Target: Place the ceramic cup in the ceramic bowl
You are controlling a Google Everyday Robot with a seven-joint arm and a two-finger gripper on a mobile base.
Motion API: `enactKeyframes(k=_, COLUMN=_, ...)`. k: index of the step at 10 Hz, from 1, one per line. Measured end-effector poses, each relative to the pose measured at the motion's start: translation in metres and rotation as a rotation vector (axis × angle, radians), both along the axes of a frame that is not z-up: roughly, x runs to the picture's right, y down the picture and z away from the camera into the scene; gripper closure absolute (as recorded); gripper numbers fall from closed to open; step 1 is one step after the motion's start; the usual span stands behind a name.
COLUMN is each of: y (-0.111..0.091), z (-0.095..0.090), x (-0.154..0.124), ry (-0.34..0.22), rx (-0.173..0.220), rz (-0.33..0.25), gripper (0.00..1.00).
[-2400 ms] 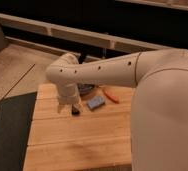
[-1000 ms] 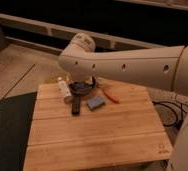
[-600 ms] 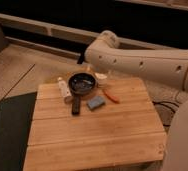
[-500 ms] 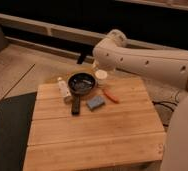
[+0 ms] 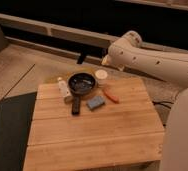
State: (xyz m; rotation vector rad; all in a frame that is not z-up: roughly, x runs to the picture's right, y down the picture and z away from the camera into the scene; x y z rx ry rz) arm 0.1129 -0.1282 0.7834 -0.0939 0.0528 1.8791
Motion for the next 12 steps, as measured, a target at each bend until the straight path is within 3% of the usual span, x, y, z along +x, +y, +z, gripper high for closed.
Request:
enactKeyframes(k=3, y=0.002, z=-0.003, x=0.005, ry=0.053, rx=0.028, rz=-0.071, gripper=0.35)
enactKeyframes(k=5, y=-0.017, z=-0.007, x=0.022, ry=0.133, rx=0.117, rz=-0.129, gripper=0.35)
enactKeyframes(k=7, y=-0.027, z=0.000, x=0.028, ry=0.166, rx=0.166, rz=-0.140, gripper=0.35)
enactKeyframes(k=9, y=-0.023, z=0.025, x=0.023, ry=0.155, rx=0.173, rz=-0.113, gripper=0.35)
enactKeyframes(k=12, y=-0.011, z=0.065, x=0.004, ry=0.092, rx=0.127, rz=-0.065, gripper=0.35)
